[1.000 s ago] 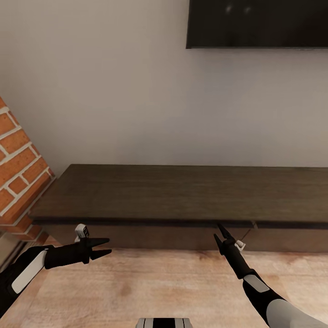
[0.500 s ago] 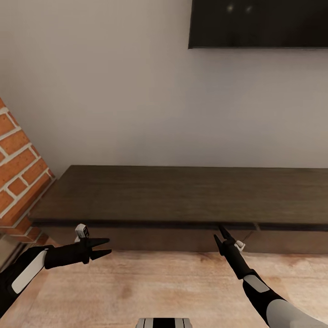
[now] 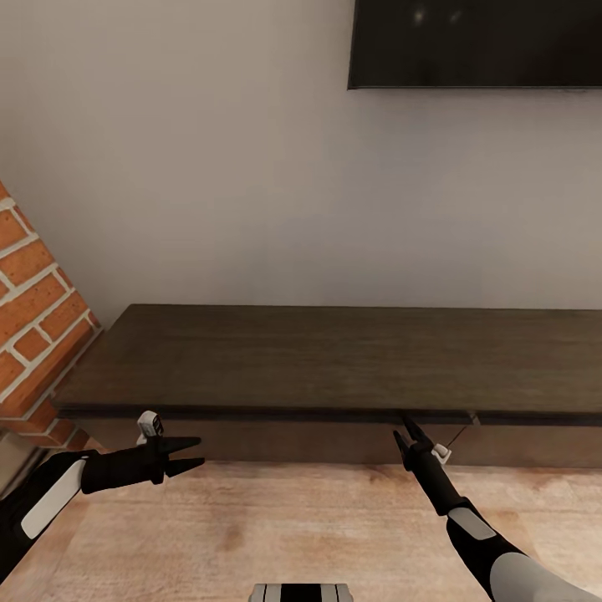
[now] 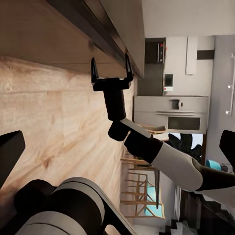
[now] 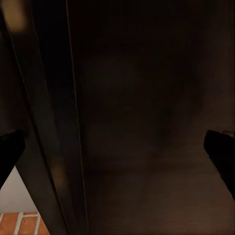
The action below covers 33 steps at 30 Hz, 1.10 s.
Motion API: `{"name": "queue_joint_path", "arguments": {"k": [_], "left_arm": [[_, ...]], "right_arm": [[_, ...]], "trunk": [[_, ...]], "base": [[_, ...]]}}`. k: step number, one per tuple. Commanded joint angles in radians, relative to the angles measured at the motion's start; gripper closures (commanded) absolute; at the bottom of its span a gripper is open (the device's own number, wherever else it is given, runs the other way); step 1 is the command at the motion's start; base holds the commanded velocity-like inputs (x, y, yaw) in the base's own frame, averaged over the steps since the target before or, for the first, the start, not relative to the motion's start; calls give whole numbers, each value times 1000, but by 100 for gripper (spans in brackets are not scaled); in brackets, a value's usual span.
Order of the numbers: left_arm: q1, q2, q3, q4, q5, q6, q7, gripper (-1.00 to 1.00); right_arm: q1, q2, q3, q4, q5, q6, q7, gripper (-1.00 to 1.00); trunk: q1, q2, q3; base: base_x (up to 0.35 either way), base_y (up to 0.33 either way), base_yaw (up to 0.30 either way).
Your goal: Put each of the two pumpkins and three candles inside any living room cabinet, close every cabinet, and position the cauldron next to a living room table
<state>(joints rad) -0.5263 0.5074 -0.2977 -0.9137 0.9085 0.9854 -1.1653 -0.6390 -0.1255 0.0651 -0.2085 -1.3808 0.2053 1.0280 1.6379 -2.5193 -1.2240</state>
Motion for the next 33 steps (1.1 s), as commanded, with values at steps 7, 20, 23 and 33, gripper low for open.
{"name": "queue_joint_path", "arguments": {"k": [7,20,23,33], "left_arm": [[-1,1,-4,1,4,6,-2,-100],[-1,1,-4,1,4,6,-2,-100],[-1,1,-4,1,4,6,-2,-100],[-1,2,-3,1,4,6,-2,-100]], "right_arm": [[-8,0,16,5,-7,10,1,100],[-8,0,16,6,-7,11,0,100],[-8,0,16,6,-7,11,0,100],[-8,0,16,6,-7,11,0,100]], "trunk": [[0,0,-1],[0,0,-1],[0,0,-1],[0,0,-1]], "base": [[0,0,0],[0,47,0],[0,6,0],[0,0,0]]}}
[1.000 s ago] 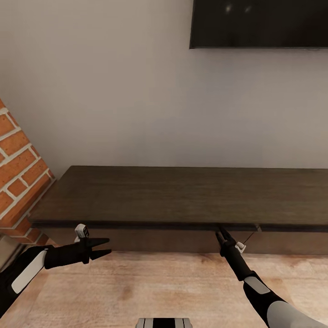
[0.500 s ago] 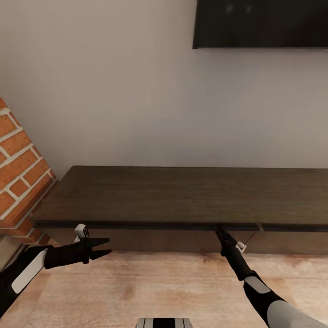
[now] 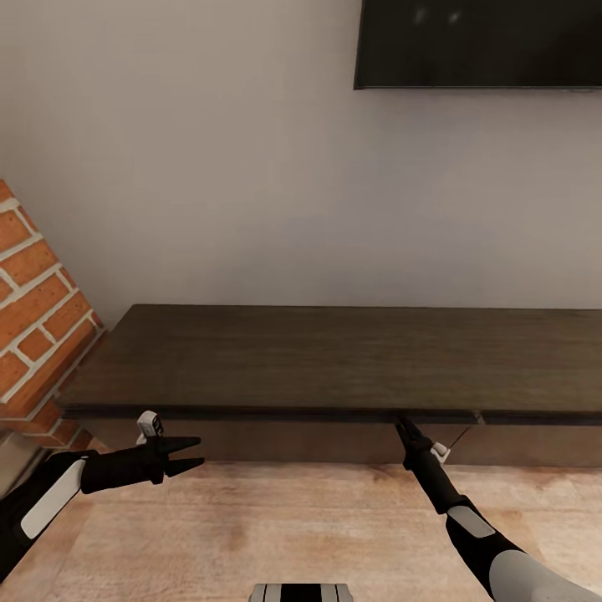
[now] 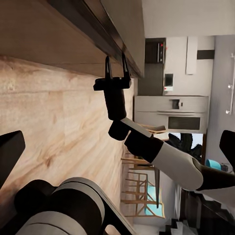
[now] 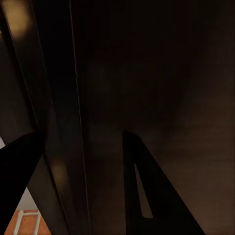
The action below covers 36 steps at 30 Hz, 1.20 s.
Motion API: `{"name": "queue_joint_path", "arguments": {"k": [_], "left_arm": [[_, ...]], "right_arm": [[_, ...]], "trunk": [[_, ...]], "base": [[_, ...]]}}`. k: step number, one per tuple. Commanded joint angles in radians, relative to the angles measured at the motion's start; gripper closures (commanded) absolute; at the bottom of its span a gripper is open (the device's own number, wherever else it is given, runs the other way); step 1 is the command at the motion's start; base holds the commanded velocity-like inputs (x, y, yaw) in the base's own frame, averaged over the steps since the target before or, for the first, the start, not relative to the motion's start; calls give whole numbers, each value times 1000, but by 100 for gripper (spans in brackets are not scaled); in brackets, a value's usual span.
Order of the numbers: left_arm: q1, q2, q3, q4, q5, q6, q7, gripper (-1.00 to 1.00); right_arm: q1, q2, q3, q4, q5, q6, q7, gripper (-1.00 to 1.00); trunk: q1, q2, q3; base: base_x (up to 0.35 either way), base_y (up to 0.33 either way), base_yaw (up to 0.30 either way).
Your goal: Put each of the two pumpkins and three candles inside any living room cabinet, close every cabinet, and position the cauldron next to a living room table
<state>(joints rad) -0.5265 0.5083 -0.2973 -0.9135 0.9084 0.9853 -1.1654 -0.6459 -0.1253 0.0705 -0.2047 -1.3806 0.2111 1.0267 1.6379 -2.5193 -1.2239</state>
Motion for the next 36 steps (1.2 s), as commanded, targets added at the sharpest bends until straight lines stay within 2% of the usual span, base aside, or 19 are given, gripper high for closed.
{"name": "queue_joint_path", "arguments": {"k": [1,11,36], "left_arm": [[-1,0,-3,1,4,6,-2,-100],[-1,-1,-5,1,4,6,-2,-100],[-1,-1,-5,1,3,6,-2,-100]], "right_arm": [[-1,-1,11,2,-8,5,1,100],[-1,-1,11,2,-8,5,1,100],[-1,-1,11,4,-9,5,1,100]], "trunk": [[0,0,-1],[-3,1,22],[-3,1,22]], "base": [[0,0,0],[0,0,0],[-15,0,0]]}}
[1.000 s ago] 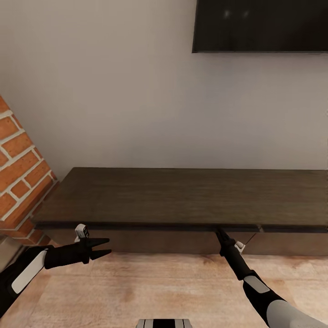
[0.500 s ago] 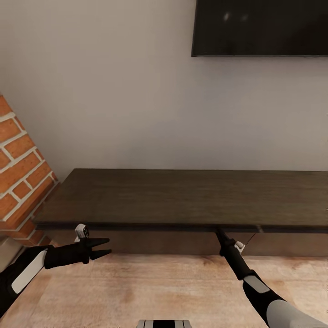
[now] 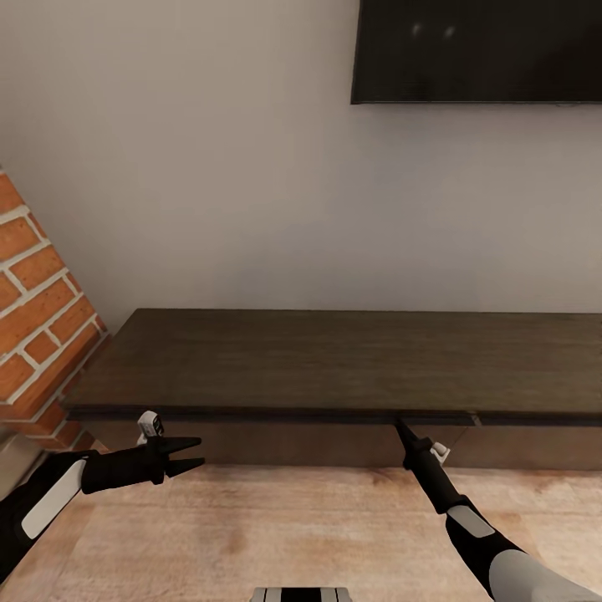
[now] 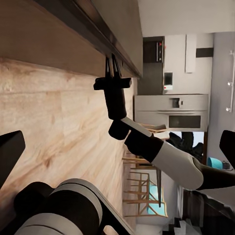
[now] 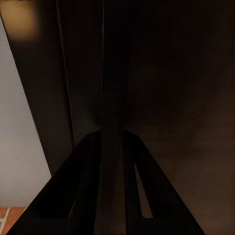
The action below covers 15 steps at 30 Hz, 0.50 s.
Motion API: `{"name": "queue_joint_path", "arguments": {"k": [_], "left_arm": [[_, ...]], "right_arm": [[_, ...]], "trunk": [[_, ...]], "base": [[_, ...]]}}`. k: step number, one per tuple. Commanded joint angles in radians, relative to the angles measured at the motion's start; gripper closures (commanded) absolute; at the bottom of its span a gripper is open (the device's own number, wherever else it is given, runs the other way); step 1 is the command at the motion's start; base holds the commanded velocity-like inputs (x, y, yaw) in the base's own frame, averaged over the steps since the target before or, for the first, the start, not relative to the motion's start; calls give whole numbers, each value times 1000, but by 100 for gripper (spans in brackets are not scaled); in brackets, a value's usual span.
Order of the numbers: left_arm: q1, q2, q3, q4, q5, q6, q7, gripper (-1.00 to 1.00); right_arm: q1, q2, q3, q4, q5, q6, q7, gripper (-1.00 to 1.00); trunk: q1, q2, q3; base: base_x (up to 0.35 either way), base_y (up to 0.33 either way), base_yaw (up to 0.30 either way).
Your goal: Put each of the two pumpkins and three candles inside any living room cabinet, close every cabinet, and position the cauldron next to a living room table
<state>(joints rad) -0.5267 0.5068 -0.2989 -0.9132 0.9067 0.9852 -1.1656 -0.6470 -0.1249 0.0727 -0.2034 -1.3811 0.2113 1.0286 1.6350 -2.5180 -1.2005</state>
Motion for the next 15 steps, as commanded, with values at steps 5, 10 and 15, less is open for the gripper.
{"name": "queue_joint_path", "arguments": {"k": [5,10,15], "left_arm": [[-1,1,-3,0,4,6,-2,-100],[-1,1,-3,0,4,6,-2,-100],[-1,1,-3,0,4,6,-2,-100]], "right_arm": [[0,-1,9,2,-9,5,-1,100],[0,-1,9,2,-9,5,-1,100],[0,-1,9,2,-9,5,-1,100]], "trunk": [[0,0,-1],[0,0,-1],[0,0,-1]], "base": [[26,0,0],[2,0,0],[0,0,0]]}}
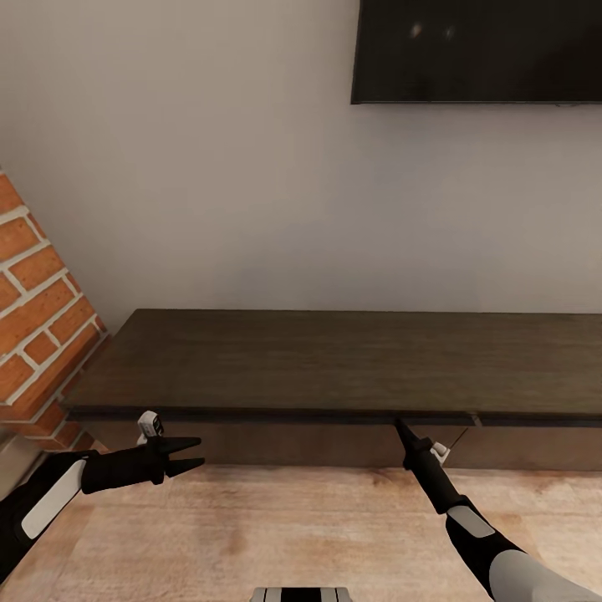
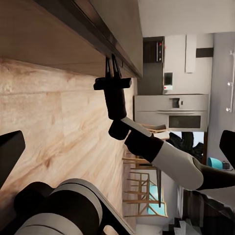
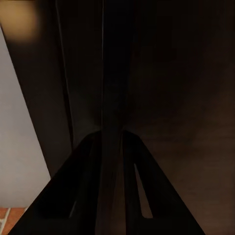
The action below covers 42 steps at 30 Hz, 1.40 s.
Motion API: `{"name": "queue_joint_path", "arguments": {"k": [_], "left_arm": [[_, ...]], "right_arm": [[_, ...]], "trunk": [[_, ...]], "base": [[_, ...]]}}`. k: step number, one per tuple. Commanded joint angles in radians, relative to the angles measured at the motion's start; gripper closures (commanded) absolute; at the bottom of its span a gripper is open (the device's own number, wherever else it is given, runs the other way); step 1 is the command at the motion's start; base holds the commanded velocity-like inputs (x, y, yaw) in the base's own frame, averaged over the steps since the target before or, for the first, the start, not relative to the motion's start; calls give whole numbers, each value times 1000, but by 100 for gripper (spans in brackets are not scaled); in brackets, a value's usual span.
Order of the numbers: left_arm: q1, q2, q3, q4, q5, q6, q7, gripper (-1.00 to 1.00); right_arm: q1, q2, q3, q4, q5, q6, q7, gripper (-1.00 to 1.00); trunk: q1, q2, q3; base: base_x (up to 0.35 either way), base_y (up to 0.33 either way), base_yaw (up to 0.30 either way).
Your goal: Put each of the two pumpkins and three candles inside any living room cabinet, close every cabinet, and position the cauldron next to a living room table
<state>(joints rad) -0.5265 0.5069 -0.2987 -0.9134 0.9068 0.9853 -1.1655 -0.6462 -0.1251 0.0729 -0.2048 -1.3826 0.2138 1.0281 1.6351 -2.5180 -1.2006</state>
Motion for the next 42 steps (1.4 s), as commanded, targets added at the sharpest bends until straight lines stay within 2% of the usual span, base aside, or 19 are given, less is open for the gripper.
{"name": "queue_joint_path", "arguments": {"k": [1,6,21,33,42], "left_arm": [[-1,1,-3,0,4,6,-2,-100],[-1,1,-3,1,4,6,-2,-100],[-1,2,-3,1,4,6,-2,-100],[-1,2,-3,1,4,6,-2,-100],[-1,2,-3,0,4,6,-2,-100]], "right_arm": [[-1,-1,8,4,-7,2,0,100],[-1,-1,8,4,-7,2,0,100],[-1,-1,9,3,-7,3,0,100],[-1,-1,10,1,-6,4,0,100],[-1,-1,10,1,-6,4,0,100]], "trunk": [[0,0,-1],[0,0,-1],[0,0,-1],[0,0,-1],[0,0,-1]], "base": [[0,0,0],[-89,0,0],[-317,0,0],[-199,0,0],[-77,0,0]]}}
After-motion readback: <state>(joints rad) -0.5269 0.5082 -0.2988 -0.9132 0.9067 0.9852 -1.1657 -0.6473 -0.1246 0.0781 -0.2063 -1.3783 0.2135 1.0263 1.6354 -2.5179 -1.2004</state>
